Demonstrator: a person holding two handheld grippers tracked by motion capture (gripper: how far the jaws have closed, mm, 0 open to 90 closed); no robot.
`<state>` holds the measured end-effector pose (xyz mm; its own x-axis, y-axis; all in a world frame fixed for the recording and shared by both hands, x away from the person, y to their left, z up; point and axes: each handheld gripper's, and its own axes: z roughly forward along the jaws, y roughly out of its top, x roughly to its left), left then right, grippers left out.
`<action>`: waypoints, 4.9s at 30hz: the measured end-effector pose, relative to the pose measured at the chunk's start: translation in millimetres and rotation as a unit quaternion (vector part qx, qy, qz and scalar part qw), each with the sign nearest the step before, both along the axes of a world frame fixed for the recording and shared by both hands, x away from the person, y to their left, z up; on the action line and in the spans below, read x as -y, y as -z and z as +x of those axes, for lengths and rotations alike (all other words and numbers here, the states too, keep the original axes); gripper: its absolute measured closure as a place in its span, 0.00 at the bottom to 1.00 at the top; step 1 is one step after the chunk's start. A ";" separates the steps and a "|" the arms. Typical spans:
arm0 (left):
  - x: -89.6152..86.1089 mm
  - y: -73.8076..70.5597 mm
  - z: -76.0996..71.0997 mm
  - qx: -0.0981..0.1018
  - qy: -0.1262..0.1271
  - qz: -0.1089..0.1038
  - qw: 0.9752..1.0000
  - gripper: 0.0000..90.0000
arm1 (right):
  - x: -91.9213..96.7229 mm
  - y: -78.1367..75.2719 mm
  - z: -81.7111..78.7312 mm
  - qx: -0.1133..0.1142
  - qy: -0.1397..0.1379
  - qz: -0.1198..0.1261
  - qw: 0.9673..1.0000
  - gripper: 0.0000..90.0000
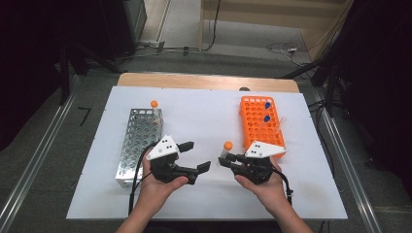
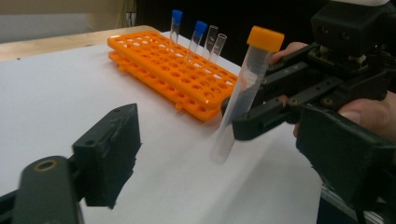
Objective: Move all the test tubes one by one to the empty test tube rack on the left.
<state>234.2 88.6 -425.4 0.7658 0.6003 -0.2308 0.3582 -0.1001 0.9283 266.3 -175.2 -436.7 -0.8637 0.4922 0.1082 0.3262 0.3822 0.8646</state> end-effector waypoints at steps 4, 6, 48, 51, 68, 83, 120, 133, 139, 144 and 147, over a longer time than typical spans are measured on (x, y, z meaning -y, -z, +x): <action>6.0 -0.6 -1.7 0.000 0.021 -0.002 1.000 0.33 | -10.7 1.2 -5.9 -0.003 -0.016 -0.006 1.000 0.81; 9.9 -0.1 -2.3 0.001 0.033 0.002 0.999 0.40 | -15.5 1.5 -8.9 -0.002 -0.024 -0.010 1.000 0.81; -25.8 -10.5 9.3 0.033 -0.039 0.000 0.999 0.83 | 34.1 4.4 -2.6 0.004 -0.035 0.007 0.999 0.07; -34.4 -15.4 11.6 0.037 -0.050 -0.003 0.998 0.83 | 47.2 5.9 -2.0 0.000 -0.033 0.013 0.999 0.01; -87.4 -42.2 39.2 0.059 -0.134 -0.009 0.989 0.83 | 122.3 8.3 -3.3 -0.002 0.043 0.023 0.999 0.00; -120.6 -35.5 77.8 0.055 -0.220 -0.009 0.974 0.83 | 154.4 26.1 14.5 -0.019 0.072 0.033 0.997 0.00; -109.7 1.5 103.8 0.039 -0.314 0.064 0.947 0.82 | 155.4 28.5 14.5 -0.013 0.082 0.032 0.996 0.00; -95.1 1.5 100.5 0.066 -0.317 0.113 0.940 0.83 | 154.9 30.0 14.7 -0.014 0.081 0.029 0.996 0.00; -97.7 8.5 106.3 0.018 -0.301 0.119 0.946 0.83 | 154.1 29.9 14.5 -0.015 0.079 0.029 0.996 0.00; -102.9 7.7 108.3 -0.010 -0.302 0.098 0.948 0.74 | 154.2 30.1 14.6 -0.015 0.079 0.027 0.996 0.00; -103.5 6.5 107.0 -0.012 -0.300 0.098 0.949 0.71 | 153.9 30.3 14.7 -0.015 0.080 0.027 0.996 0.00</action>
